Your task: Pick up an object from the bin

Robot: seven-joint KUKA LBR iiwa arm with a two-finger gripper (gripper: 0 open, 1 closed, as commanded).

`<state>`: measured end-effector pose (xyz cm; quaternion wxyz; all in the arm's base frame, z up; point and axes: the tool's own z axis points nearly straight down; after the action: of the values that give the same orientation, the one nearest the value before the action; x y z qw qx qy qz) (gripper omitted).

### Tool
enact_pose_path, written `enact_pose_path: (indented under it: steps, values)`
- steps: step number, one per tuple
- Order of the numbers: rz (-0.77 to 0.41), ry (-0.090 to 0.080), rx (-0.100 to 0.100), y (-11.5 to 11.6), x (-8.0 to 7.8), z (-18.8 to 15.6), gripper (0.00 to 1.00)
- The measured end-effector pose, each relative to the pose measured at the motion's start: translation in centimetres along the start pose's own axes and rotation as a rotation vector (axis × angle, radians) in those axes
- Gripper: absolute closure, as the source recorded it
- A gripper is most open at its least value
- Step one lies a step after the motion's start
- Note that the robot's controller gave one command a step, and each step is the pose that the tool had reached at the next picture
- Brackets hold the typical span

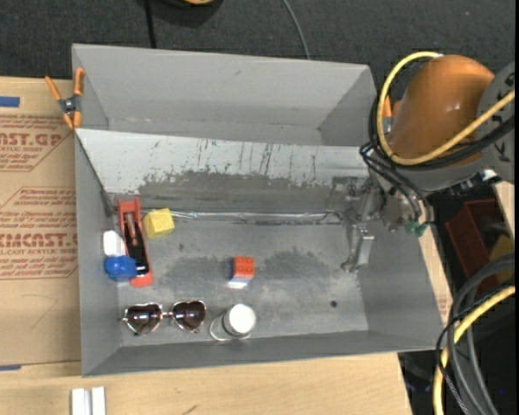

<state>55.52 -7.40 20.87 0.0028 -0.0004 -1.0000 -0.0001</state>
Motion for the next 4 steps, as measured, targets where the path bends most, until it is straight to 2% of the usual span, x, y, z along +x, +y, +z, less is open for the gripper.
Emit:
enact_pose_path:
  steps: [1,2,3,4]
  values:
    - [-0.001,-0.007,0.001,0.0,-0.1,-0.5,0.00]
    - [0.015,-0.010,0.001,-0.8,0.3,3.1,0.00]
    - [0.061,-0.003,0.000,-0.6,1.5,5.7,0.00]
    - [-0.024,-0.016,0.002,0.3,1.3,8.9,0.00]
